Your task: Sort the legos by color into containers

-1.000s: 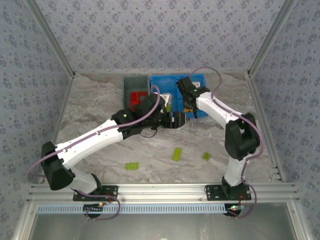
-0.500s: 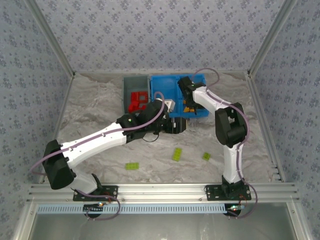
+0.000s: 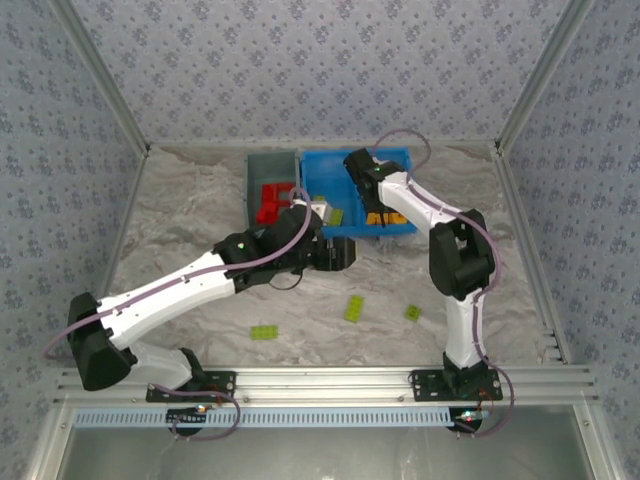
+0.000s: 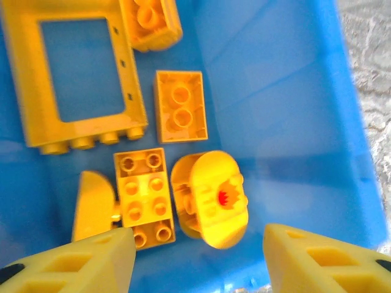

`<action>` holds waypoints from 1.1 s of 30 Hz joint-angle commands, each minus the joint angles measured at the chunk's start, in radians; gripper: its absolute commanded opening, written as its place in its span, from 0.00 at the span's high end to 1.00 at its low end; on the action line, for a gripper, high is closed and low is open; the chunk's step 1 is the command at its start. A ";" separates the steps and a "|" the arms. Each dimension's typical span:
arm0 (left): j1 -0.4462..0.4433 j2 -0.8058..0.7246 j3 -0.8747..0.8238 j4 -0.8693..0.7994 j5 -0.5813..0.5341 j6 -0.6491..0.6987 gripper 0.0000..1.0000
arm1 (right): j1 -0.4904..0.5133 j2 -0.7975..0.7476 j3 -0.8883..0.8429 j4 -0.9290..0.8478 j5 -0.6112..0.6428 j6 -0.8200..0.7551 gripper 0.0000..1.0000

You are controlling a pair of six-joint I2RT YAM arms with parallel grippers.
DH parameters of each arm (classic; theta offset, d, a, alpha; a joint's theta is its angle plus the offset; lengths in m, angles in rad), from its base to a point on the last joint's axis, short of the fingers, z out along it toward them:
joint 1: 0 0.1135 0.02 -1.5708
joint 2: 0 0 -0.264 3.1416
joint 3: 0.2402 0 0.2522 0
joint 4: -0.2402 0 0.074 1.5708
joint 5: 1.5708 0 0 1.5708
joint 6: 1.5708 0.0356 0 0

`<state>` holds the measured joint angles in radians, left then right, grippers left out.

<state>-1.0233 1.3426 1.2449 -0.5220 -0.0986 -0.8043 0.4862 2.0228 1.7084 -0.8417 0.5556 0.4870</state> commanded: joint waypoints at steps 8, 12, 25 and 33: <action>-0.010 -0.276 -0.415 -0.338 -0.083 -0.729 0.20 | 0.214 -0.564 -0.317 0.267 0.041 -0.095 0.38; -0.061 -0.330 -0.553 -0.246 -0.105 -1.031 0.21 | 0.334 -0.788 -0.560 0.404 -0.049 -0.170 0.37; -0.073 -0.175 -0.524 -0.321 -0.009 -1.672 0.16 | 0.728 -0.969 -0.759 0.336 0.028 -0.112 0.36; -0.020 -0.125 -0.572 -0.225 0.001 -1.743 0.25 | 0.779 -0.967 -0.752 0.325 0.065 -0.093 0.36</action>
<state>-1.0611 1.1885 0.6907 -0.7734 -0.1181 -2.0792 1.2594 1.0721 0.9592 -0.4969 0.5739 0.3698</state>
